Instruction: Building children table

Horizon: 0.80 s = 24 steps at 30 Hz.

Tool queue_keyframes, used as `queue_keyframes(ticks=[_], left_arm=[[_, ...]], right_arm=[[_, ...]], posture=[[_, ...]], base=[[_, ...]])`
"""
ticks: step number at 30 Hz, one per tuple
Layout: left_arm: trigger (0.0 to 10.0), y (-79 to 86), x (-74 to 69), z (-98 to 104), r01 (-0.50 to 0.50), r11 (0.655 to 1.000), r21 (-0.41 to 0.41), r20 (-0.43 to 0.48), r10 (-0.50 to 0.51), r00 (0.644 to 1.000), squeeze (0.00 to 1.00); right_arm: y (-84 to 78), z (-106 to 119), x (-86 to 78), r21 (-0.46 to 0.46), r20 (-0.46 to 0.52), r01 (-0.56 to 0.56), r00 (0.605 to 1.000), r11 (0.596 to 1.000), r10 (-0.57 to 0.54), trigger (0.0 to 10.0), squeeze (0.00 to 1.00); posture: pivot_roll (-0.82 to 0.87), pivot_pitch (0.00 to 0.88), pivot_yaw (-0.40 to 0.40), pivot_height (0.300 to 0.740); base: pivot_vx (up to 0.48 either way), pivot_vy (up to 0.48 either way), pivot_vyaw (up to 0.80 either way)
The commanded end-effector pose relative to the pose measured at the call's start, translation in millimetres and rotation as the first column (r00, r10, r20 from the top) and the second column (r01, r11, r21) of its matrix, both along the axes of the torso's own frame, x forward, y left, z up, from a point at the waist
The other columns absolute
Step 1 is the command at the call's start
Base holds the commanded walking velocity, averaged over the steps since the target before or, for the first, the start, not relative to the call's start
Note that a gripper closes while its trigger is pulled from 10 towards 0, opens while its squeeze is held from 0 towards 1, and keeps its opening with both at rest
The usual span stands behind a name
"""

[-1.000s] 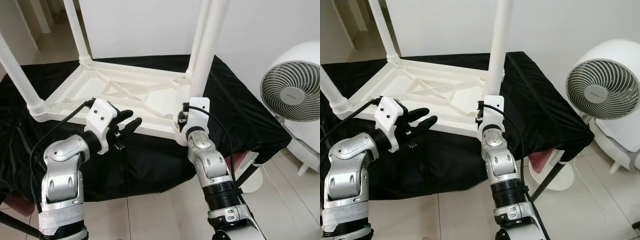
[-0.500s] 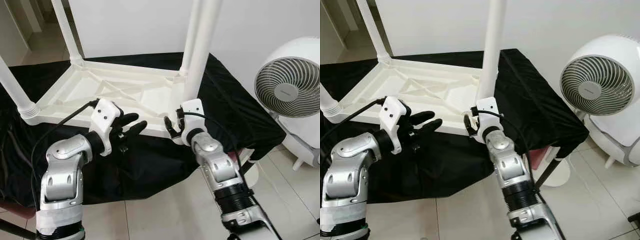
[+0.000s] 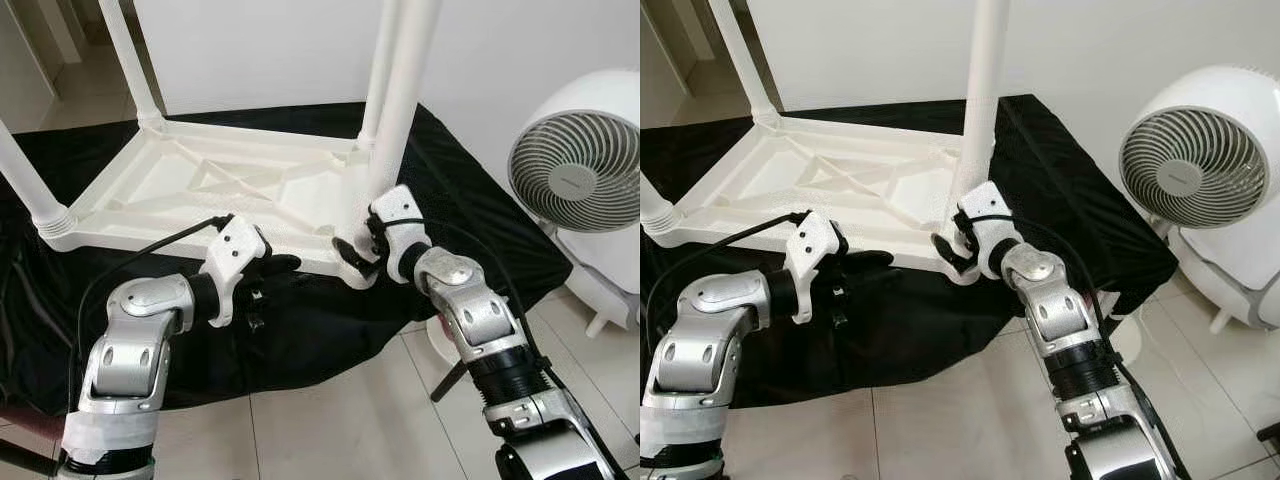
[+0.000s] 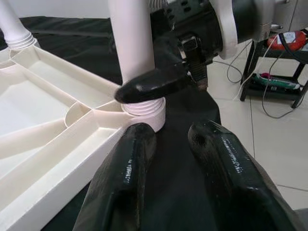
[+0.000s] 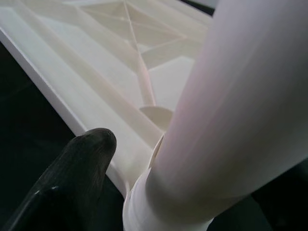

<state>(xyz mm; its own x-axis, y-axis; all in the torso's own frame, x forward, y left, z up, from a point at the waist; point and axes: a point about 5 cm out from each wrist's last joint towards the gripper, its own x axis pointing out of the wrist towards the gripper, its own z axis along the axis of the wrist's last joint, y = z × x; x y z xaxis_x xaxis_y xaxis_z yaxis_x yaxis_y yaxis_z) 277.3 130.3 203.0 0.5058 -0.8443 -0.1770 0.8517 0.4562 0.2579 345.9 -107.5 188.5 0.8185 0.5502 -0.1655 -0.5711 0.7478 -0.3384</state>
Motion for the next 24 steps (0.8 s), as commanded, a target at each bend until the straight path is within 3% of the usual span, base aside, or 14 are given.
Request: queue_keyframes(ticks=[1, 5, 6, 12, 17, 18, 19, 21, 22, 24], left_arm=[[10.0, 0.4, 0.6, -1.7, 0.011, 1.0, 0.002, -0.01, -0.011, 1.0, 0.0], [10.0, 0.9, 0.3, -2.7, 0.012, 1.0, 0.003, -0.017, -0.012, 1.0, 0.0], [10.0, 1.0, 0.6, -3.3, 0.0, 1.0, -0.004, -0.017, 0.0, 1.0, 0.0], [10.0, 0.8, 0.5, -4.2, -0.02, 1.0, -0.014, -0.013, 0.02, 1.0, 0.0], [10.0, 4.2, 2.4, -5.0, -0.052, 0.998, -0.02, -0.01, 0.051, 0.999, 0.0], [10.0, 5.2, 2.2, -5.3, -0.059, 0.998, -0.022, -0.012, 0.059, 0.998, 0.0], [10.0, 5.2, 2.2, -5.3, -0.059, 0.998, -0.022, -0.012, 0.059, 0.998, 0.0], [10.0, 6.1, 1.9, -5.6, -0.067, 0.997, -0.024, -0.013, 0.067, 0.998, 0.0], [10.0, 6.1, 1.9, -5.6, -0.067, 0.997, -0.024, -0.013, 0.067, 0.998, 0.0], [10.0, 7.0, 0.9, -6.9, -0.07, 0.997, -0.024, -0.016, 0.07, 0.997, 0.0]], right_arm=[[0.0, -3.7, 1.9, -0.002, -0.039, -0.018, 0.999, 1.0, 0.018, 10.0, 0.0], [1.6, -7.5, 3.8, -0.009, -0.054, -0.037, 0.998, 0.999, 0.036, 10.0, 0.0], [1.9, -10.1, 4.0, -0.004, -0.063, -0.042, 0.997, 0.999, 0.041, 0.0, 0.0], [2.4, -13.7, 4.0, 0.026, -0.089, -0.003, 0.996, 1.0, 0.006, 0.0, 0.0], [4.0, -17.7, 3.4, 0.09, -0.117, 0.198, 0.975, 0.976, -0.187, 0.0, 0.0], [2.2, -18.5, 2.7, 0.115, -0.119, 0.294, 0.952, 0.949, -0.28, 0.0, 0.0], [2.2, -18.5, 2.7, 0.115, -0.119, 0.294, 0.952, 0.949, -0.28, 0.0, 0.0], [-0.7, -20.5, 0.7, 0.144, -0.132, 0.412, 0.909, 0.9, -0.395, 0.0, 0.0], [-0.7, -20.5, 0.7, 0.144, -0.132, 0.412, 0.909, 0.9, -0.395, 0.0, 0.0], [-3.2, -24.0, -7.4, 0.197, -0.15, 0.594, 0.805, 0.78, -0.574, 0.0, 0.0]], posture=[[-0.06, 0.072, 0.043, 0.74], [-0.06, 0.079, 0.045, 0.74], [-0.06, 0.08, 0.045, 0.74], [-0.06, 0.082, 0.044, 0.74], [-0.06, 0.082, 0.039, 0.74], [-0.06, 0.085, 0.037, 0.74], [-0.06, 0.085, 0.037, 0.74], [-0.06, 0.086, 0.037, 0.74], [-0.06, 0.086, 0.037, 0.74], [-0.06, 0.089, 0.04, 0.74]], base=[[0.0, 0.0, 0.0], [0.0, 0.0, 0.0], [0.0, 0.0, 0.0], [0.0, 0.0, 0.0], [0.0, 0.0, 0.0], [0.0, 0.0, 0.0], [0.0, 0.0, 0.0], [0.0, 0.0, 0.0], [0.0, 0.0, 0.0], [0.0, 0.0, 0.0]])
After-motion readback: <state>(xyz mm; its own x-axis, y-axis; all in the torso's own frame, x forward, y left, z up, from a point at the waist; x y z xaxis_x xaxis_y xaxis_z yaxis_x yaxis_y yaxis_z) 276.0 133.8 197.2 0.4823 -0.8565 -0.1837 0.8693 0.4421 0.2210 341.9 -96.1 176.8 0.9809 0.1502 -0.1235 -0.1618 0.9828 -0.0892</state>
